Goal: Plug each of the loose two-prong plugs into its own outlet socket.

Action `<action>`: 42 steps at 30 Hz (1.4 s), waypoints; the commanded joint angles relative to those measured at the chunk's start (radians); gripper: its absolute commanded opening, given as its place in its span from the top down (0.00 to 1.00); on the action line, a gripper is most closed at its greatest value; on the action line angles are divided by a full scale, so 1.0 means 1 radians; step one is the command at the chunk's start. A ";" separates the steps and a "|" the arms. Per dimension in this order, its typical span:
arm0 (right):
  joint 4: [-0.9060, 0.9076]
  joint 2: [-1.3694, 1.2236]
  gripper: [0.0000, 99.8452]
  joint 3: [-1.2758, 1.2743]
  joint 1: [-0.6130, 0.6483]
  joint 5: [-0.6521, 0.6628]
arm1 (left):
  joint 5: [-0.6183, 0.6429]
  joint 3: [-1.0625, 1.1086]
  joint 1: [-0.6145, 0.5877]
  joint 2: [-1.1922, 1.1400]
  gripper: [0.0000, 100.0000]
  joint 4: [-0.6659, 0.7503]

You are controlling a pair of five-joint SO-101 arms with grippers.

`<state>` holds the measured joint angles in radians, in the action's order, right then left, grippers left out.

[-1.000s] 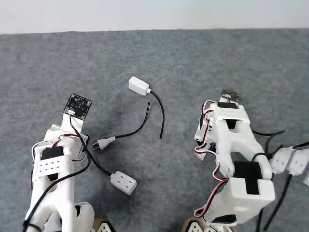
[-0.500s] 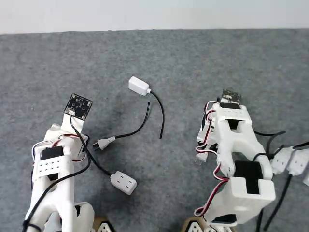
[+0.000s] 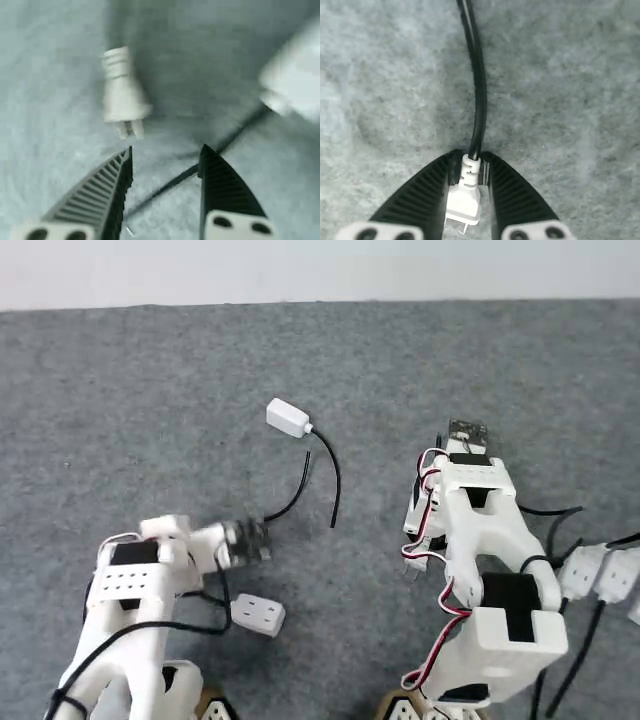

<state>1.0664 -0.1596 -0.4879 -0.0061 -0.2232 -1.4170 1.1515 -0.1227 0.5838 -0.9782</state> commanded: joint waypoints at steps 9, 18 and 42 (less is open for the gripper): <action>-0.048 0.002 0.99 0.044 0.031 0.037 | -0.187 -0.470 0.235 0.026 0.80 -0.756; -0.048 0.002 0.99 0.044 0.031 0.040 | -0.178 -0.249 0.350 0.020 0.80 -0.499; -0.048 0.002 0.99 0.043 0.031 0.041 | 0.175 -0.004 0.493 0.023 0.80 -0.091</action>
<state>1.0480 -0.1596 -0.4895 0.0000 -0.1987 -1.2589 1.1331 0.3851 0.5900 -1.1178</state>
